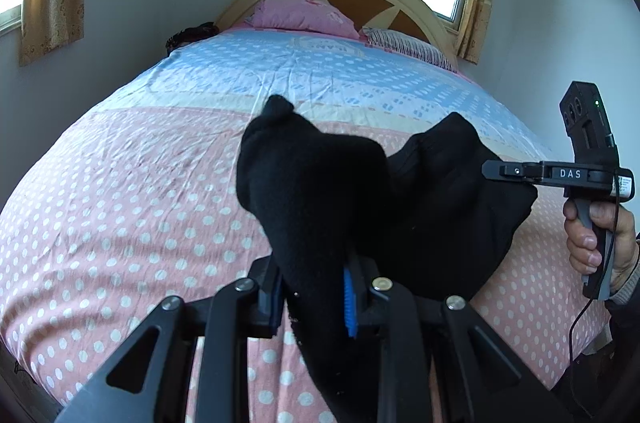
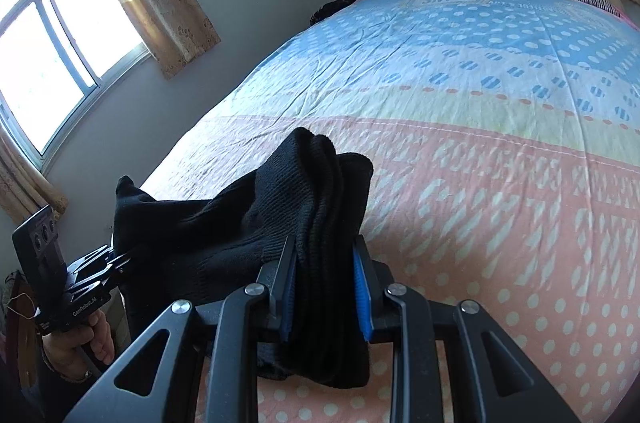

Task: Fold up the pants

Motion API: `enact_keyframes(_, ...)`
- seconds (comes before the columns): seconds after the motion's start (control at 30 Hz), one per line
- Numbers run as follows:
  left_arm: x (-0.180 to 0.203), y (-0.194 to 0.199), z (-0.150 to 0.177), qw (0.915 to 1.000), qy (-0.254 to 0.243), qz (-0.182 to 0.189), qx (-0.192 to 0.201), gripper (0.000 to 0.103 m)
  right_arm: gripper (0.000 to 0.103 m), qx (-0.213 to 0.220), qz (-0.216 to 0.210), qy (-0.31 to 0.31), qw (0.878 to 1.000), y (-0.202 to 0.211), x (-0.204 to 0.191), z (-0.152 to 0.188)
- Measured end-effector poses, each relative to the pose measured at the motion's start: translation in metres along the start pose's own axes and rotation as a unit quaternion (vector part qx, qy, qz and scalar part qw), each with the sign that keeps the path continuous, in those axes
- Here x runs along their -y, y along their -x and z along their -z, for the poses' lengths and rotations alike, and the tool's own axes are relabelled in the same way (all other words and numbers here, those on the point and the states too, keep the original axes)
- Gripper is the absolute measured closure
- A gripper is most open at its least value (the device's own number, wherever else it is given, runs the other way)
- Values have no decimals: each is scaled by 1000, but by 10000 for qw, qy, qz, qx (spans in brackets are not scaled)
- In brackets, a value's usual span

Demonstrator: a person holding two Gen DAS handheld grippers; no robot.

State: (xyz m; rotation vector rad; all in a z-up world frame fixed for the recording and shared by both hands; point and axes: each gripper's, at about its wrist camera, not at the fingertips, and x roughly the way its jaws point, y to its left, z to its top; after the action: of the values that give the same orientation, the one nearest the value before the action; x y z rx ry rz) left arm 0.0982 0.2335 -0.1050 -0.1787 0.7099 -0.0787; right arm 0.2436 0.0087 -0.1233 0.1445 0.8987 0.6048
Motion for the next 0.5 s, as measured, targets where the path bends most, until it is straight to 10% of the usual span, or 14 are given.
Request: enact_keyframes(0.5,-9,-13,8,9998,66,-29,-172,74,77,-228,95,-169,9996,-27,13,0)
